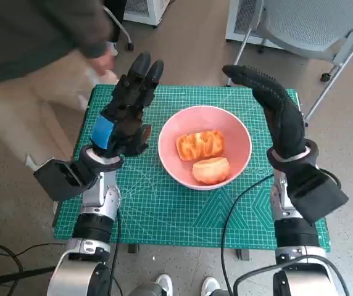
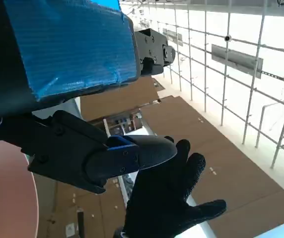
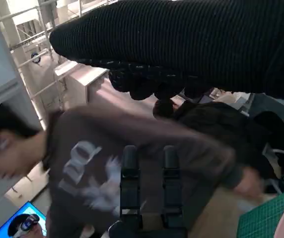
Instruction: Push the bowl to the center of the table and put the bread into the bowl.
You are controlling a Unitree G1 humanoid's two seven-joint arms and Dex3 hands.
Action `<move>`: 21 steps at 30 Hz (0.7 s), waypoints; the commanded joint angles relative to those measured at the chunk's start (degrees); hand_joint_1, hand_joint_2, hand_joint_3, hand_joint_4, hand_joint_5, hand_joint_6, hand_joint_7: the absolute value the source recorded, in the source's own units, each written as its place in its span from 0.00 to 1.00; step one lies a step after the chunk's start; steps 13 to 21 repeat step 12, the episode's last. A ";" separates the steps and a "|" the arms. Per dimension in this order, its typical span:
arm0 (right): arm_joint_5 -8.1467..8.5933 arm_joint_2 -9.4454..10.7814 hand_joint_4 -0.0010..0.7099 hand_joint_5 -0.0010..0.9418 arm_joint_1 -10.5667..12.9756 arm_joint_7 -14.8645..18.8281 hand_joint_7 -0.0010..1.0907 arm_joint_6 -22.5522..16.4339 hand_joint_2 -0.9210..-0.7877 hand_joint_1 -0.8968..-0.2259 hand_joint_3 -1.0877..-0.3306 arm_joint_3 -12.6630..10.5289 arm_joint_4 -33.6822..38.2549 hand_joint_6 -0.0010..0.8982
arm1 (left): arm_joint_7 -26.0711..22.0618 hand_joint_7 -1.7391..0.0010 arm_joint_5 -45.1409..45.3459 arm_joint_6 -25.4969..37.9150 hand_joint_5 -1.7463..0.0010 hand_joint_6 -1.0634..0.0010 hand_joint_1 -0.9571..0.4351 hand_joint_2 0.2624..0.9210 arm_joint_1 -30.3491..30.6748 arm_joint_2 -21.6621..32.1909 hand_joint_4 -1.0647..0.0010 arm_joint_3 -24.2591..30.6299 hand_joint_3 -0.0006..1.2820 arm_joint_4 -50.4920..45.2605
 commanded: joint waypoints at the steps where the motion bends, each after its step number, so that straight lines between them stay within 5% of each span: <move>1: -0.61 -0.51 0.25 0.00 1.47 -0.57 0.41 1.06 0.00 0.27 0.36 0.03 -0.57 0.00 | -0.69 0.99 -0.76 0.62 1.00 0.93 0.12 1.00 -0.83 -0.45 1.00 0.19 0.42 -1.07; 21: -0.99 -0.82 0.25 0.00 1.66 -1.35 0.41 2.83 0.00 0.26 0.36 0.11 -2.61 0.00 | -0.56 0.99 -0.02 0.56 1.00 0.93 0.11 1.00 -1.12 -0.67 1.00 0.08 0.41 -1.32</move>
